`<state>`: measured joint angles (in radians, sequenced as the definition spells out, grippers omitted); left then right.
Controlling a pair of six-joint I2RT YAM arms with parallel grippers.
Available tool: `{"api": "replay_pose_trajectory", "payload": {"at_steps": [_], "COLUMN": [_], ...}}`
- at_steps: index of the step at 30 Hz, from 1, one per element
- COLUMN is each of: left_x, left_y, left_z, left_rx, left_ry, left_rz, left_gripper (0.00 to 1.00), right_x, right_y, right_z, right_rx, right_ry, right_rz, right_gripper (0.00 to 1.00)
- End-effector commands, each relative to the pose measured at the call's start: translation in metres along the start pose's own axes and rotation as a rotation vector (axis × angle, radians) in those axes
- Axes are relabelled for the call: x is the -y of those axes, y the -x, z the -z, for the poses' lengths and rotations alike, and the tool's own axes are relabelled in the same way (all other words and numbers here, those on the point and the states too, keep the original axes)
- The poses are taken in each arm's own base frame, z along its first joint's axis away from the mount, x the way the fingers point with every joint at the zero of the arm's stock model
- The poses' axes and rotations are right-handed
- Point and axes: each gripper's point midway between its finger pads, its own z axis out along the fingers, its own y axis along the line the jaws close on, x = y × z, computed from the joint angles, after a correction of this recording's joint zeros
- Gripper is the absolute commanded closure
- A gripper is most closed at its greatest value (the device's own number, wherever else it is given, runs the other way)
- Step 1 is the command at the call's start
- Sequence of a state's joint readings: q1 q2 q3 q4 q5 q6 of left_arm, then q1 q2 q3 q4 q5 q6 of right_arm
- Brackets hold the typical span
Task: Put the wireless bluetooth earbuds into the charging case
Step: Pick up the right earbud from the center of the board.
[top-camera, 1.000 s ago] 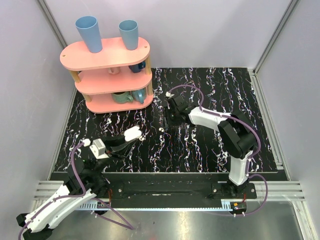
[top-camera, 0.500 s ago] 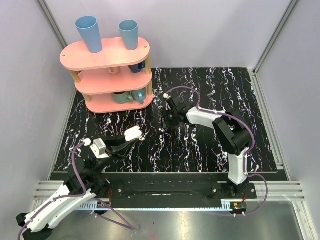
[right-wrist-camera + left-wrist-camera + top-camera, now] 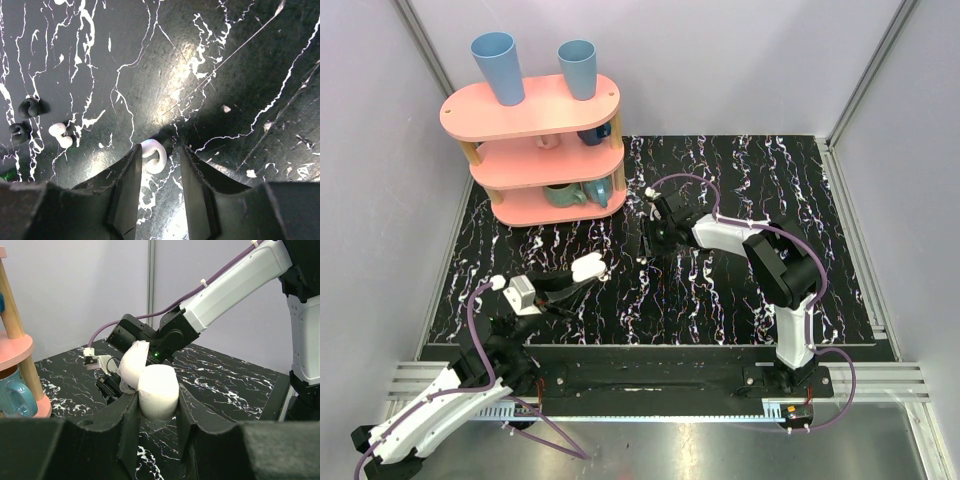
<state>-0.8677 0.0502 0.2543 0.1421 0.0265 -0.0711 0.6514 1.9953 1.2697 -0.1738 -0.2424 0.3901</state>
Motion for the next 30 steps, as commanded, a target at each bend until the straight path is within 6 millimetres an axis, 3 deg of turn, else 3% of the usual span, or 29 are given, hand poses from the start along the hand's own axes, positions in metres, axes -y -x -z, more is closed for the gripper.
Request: {"api": "replay_pose_trajectory", "payload": {"at_steps": [1, 7, 14, 19, 23, 30], "left_x": [0.003, 0.003, 0.003, 0.002, 0.002, 0.000], "left_y": [0.019, 0.017, 0.018, 0.018, 0.018, 0.021], "left_z": [-0.003, -0.004, -0.003, -0.004, -0.004, -0.002], "left_rx": [0.049, 0.044, 0.044, 0.043, 0.043, 0.053], "left_ry": [-0.014, -0.012, -0.014, -0.005, -0.006, 0.006], "left_rz": [0.002, 0.004, 0.004, 0.003, 0.003, -0.002], "left_gripper": [1.00, 1.00, 1.00, 1.00, 1.00, 1.00], "right_x": [-0.005, -0.006, -0.006, -0.028, -0.021, -0.010], "right_y": [0.009, 0.006, 0.011, 0.021, 0.031, 0.030], "right_z": [-0.001, 0.000, 0.008, 0.022, 0.026, 0.024], "right_rx": [0.027, 0.025, 0.053, 0.071, 0.119, 0.135], "right_ry": [0.040, 0.048, 0.038, 0.117, 0.062, 0.009], "right_rz": [0.009, 0.002, 0.003, -0.014, -0.028, -0.043], "right_gripper": [0.57, 0.62, 0.55, 0.53, 0.53, 0.54]}}
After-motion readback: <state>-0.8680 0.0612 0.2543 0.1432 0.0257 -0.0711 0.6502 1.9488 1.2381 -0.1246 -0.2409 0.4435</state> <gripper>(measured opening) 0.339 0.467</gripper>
